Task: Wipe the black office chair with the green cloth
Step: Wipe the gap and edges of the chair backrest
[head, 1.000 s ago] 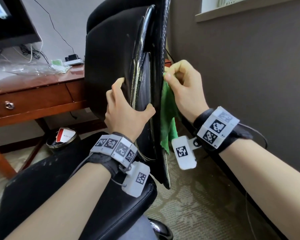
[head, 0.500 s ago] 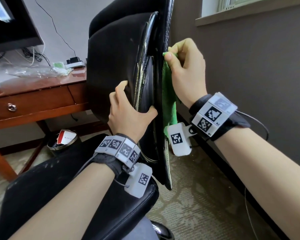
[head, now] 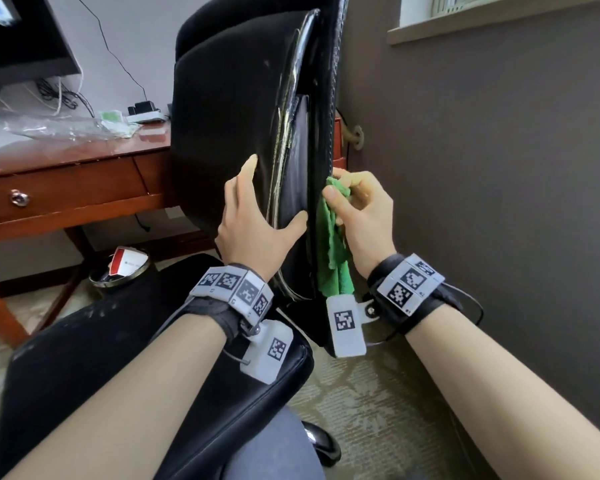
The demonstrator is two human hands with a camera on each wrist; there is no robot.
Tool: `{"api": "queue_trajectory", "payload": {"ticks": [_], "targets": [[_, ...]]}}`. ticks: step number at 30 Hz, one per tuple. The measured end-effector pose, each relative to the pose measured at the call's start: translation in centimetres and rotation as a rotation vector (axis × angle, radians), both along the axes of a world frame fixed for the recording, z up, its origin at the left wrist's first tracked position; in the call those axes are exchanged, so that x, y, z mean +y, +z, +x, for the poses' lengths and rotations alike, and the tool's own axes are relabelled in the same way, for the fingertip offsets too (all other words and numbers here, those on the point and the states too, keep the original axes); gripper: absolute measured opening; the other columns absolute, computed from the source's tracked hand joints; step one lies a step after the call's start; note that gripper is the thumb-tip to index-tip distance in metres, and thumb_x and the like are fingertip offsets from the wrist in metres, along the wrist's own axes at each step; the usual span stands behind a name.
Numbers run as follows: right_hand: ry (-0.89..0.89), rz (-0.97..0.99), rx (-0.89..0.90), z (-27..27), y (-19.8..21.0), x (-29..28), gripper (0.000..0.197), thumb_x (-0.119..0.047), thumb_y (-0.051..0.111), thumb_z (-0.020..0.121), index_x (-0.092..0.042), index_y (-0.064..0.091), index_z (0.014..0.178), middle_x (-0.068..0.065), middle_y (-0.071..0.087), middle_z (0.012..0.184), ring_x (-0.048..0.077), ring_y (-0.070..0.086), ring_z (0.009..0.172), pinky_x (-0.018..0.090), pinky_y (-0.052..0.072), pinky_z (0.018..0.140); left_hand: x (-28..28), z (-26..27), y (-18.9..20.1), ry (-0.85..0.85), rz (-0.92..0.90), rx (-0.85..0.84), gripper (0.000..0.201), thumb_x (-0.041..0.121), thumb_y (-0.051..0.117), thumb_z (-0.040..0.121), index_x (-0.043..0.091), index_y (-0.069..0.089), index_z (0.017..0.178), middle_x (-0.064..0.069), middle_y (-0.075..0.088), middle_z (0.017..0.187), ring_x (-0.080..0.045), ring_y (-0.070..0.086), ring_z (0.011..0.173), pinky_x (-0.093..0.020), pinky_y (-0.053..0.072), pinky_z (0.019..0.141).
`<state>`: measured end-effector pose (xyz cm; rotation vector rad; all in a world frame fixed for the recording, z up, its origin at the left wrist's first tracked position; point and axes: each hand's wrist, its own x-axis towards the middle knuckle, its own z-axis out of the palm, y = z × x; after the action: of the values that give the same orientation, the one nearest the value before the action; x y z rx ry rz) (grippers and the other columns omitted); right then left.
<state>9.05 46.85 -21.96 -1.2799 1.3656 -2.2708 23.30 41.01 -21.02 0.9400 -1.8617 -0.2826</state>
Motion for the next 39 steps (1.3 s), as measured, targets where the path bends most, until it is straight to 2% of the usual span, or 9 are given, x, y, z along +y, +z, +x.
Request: {"api": "queue_trajectory", "payload": {"ticks": [2, 7, 13, 20, 24, 27, 33, 36, 39], "targets": [[0.009, 0.027, -0.032, -0.1, -0.1, 0.4, 0.023, -0.015, 0.076, 0.082, 0.0, 0.063, 0.093, 0.008, 0.067, 0.093, 0.019, 0.06, 0.08, 0.042, 0.055, 0.075, 0.2, 0.5, -1.2, -0.022, -0.01, -0.025, 0.099, 0.046, 0.078, 0.074, 0.036, 0.02, 0.153, 0.009, 0.032, 0.15, -0.017, 0.049, 0.128, -0.032, 0.038, 0.091], [0.007, 0.02, -0.01, -0.2, 0.0, 0.6, 0.026, -0.014, 0.077, 0.081, 0.006, 0.06, 0.082, 0.011, 0.062, 0.074, 0.02, 0.056, 0.065, 0.036, 0.051, 0.065, 1.2, 0.3, -3.7, 0.0, 0.109, 0.045, 0.103, 0.043, 0.079, 0.073, 0.036, 0.016, 0.153, 0.008, 0.026, 0.153, -0.02, 0.051, 0.126, -0.03, 0.037, 0.087], [0.039, 0.193, -0.093, 0.5, -6.7, 1.4, 0.018, -0.014, 0.075, 0.083, -0.004, 0.062, 0.077, 0.01, 0.06, 0.074, 0.017, 0.056, 0.066, 0.032, 0.05, 0.064, 1.6, 0.3, -5.1, 0.016, 0.135, 0.068, 0.098, 0.041, 0.079, 0.075, 0.034, 0.02, 0.153, 0.008, 0.029, 0.152, -0.019, 0.05, 0.128, -0.029, 0.036, 0.087], [0.041, 0.11, -0.059, -0.6, -3.5, 0.3, 0.016, -0.015, 0.075, 0.082, -0.008, 0.062, 0.076, 0.008, 0.063, 0.077, 0.014, 0.058, 0.067, 0.029, 0.051, 0.063, 1.3, 0.4, -5.2, 0.016, 0.129, 0.071, 0.096, 0.042, 0.079, 0.074, 0.035, 0.022, 0.152, 0.009, 0.032, 0.149, -0.018, 0.05, 0.125, -0.03, 0.036, 0.088], [0.09, 0.187, -0.101, -0.5, -7.2, 0.5, 0.019, -0.015, 0.075, 0.083, -0.002, 0.062, 0.078, 0.01, 0.061, 0.076, 0.017, 0.056, 0.068, 0.032, 0.05, 0.069, 1.3, 0.3, -5.6, 0.021, 0.12, 0.086, 0.094, 0.042, 0.077, 0.076, 0.034, 0.023, 0.152, 0.009, 0.032, 0.148, -0.015, 0.047, 0.128, -0.03, 0.034, 0.09], [0.13, 0.276, -0.152, -0.5, -9.8, 1.1, 0.019, -0.017, 0.076, 0.082, -0.006, 0.062, 0.075, 0.008, 0.059, 0.074, 0.017, 0.055, 0.068, 0.033, 0.047, 0.067, 1.1, 0.2, -5.9, 0.024, 0.119, 0.1, 0.093, 0.043, 0.078, 0.075, 0.033, 0.025, 0.151, 0.01, 0.031, 0.15, -0.015, 0.046, 0.13, -0.031, 0.035, 0.09], [0.148, 0.216, -0.139, -1.0, -8.6, 0.5, 0.026, -0.017, 0.074, 0.082, 0.003, 0.058, 0.079, 0.009, 0.06, 0.077, 0.016, 0.057, 0.07, 0.031, 0.047, 0.065, 1.4, 0.0, -7.7, 0.035, 0.145, 0.128, 0.103, 0.046, 0.08, 0.069, 0.03, 0.021, 0.152, 0.004, 0.029, 0.151, -0.019, 0.048, 0.127, -0.033, 0.043, 0.09], [0.138, 0.27, -0.138, -0.7, -11.4, 0.8, 0.019, -0.016, 0.074, 0.082, -0.005, 0.059, 0.076, 0.009, 0.058, 0.074, 0.014, 0.055, 0.066, 0.029, 0.047, 0.063, 1.7, -0.1, -9.2, 0.03, 0.215, 0.146, 0.104, 0.043, 0.08, 0.072, 0.024, 0.018, 0.154, -0.001, 0.026, 0.153, -0.02, 0.047, 0.128, -0.029, 0.04, 0.092], [0.125, 0.376, -0.138, -0.6, -14.8, 1.8, 0.022, -0.015, 0.077, 0.08, -0.012, 0.058, 0.069, 0.008, 0.059, 0.071, 0.013, 0.057, 0.064, 0.029, 0.047, 0.059, 2.0, 0.0, -11.4, 0.031, 0.452, 0.144, 0.091, 0.038, 0.074, 0.081, 0.014, 0.023, 0.153, -0.007, 0.029, 0.153, -0.024, 0.041, 0.134, -0.029, 0.034, 0.102]]}}
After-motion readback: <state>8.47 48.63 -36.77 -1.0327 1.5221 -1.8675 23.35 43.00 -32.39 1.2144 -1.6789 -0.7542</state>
